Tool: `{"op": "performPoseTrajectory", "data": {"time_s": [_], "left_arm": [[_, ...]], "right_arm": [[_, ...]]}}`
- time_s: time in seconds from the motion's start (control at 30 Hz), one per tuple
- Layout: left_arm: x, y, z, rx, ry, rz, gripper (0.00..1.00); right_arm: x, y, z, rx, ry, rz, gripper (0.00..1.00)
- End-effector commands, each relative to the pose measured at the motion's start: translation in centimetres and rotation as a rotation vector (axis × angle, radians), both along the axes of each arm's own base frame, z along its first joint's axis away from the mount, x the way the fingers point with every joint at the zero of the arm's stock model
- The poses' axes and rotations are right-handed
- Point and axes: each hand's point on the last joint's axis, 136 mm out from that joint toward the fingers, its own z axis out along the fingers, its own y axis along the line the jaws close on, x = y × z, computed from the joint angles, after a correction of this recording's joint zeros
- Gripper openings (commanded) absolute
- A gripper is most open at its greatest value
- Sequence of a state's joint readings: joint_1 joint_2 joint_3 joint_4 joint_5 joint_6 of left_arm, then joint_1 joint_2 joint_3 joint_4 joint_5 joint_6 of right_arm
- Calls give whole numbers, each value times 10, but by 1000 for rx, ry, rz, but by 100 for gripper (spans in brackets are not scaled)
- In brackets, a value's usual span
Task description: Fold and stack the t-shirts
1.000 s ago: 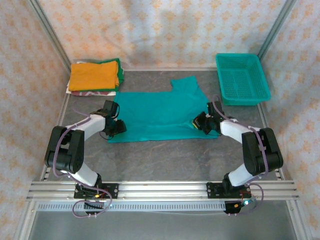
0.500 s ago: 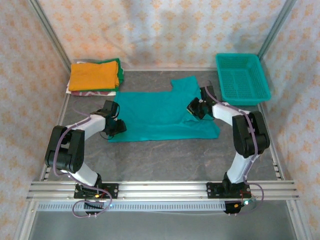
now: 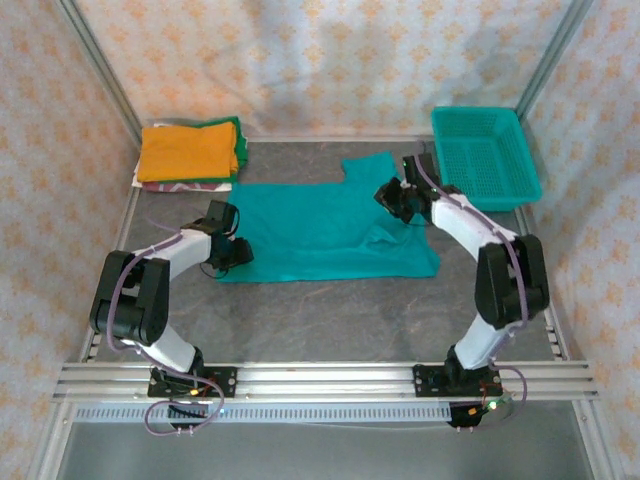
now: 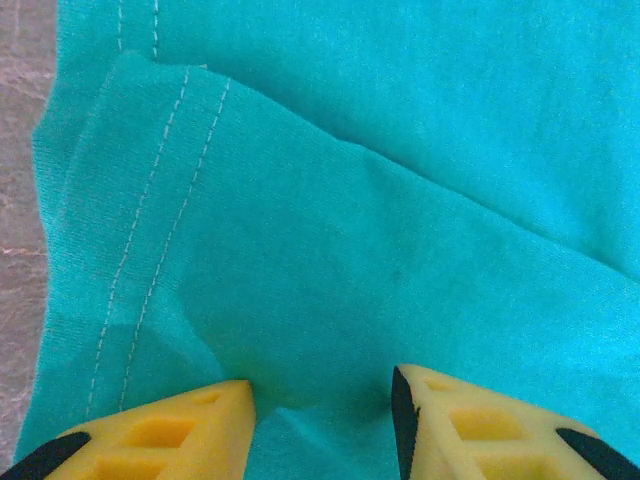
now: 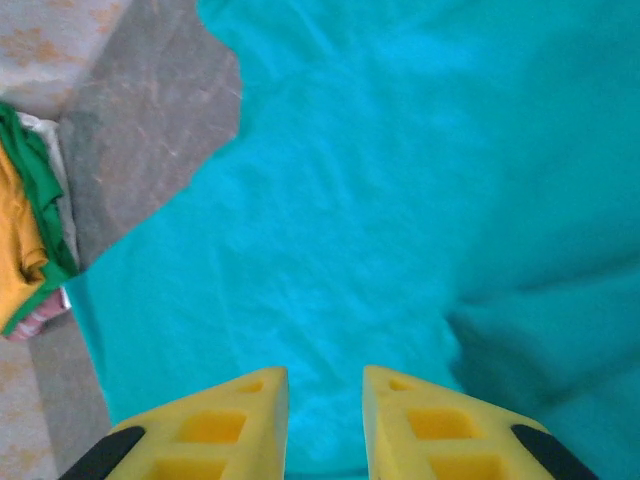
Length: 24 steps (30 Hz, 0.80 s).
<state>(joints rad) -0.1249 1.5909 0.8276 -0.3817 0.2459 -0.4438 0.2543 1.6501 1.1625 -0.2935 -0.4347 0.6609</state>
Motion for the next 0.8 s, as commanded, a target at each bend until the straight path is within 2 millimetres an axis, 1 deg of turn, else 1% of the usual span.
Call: {"op": "performPoseTrajectory", "data": {"time_s": [0.0, 0.03, 0.13, 0.2, 0.27, 0.3, 0.37, 0.47, 0.57, 0.63, 0.7, 0.77], "left_arm": [[-9, 1, -5, 28, 26, -24, 42], [-9, 1, -4, 30, 27, -28, 42], [-10, 1, -2, 33, 24, -34, 42], [-8, -1, 2, 31, 12, -41, 42], [-7, -2, 7, 29, -1, -43, 42], [-6, -3, 12, 30, -12, -45, 42], [-5, -2, 22, 46, -35, -50, 43], [-4, -1, 44, 84, -92, -55, 45], [-3, 1, 71, 118, -168, -60, 47], [-4, 1, 84, 122, -210, -64, 48], [-4, 2, 91, 128, -231, -65, 49], [-5, 4, 93, 138, -234, -66, 49]], "right_arm": [[-29, -23, -2, 28, -7, -119, 27], [-36, -27, -7, 64, -4, -145, 27], [-47, -32, -18, 152, 22, -194, 29], [-50, -33, -23, 190, 29, -220, 33], [-49, -35, -27, 226, 21, -257, 33], [-49, -38, -30, 239, 22, -278, 35], [-48, -40, -37, 276, 38, -301, 35], [-46, -39, -45, 332, 58, -333, 36], [-45, -40, -50, 364, 59, -364, 36], [-44, -41, -53, 386, 65, -390, 36], [-44, -44, -57, 417, 60, -431, 37], [-45, -43, -60, 445, 62, -453, 37]]}}
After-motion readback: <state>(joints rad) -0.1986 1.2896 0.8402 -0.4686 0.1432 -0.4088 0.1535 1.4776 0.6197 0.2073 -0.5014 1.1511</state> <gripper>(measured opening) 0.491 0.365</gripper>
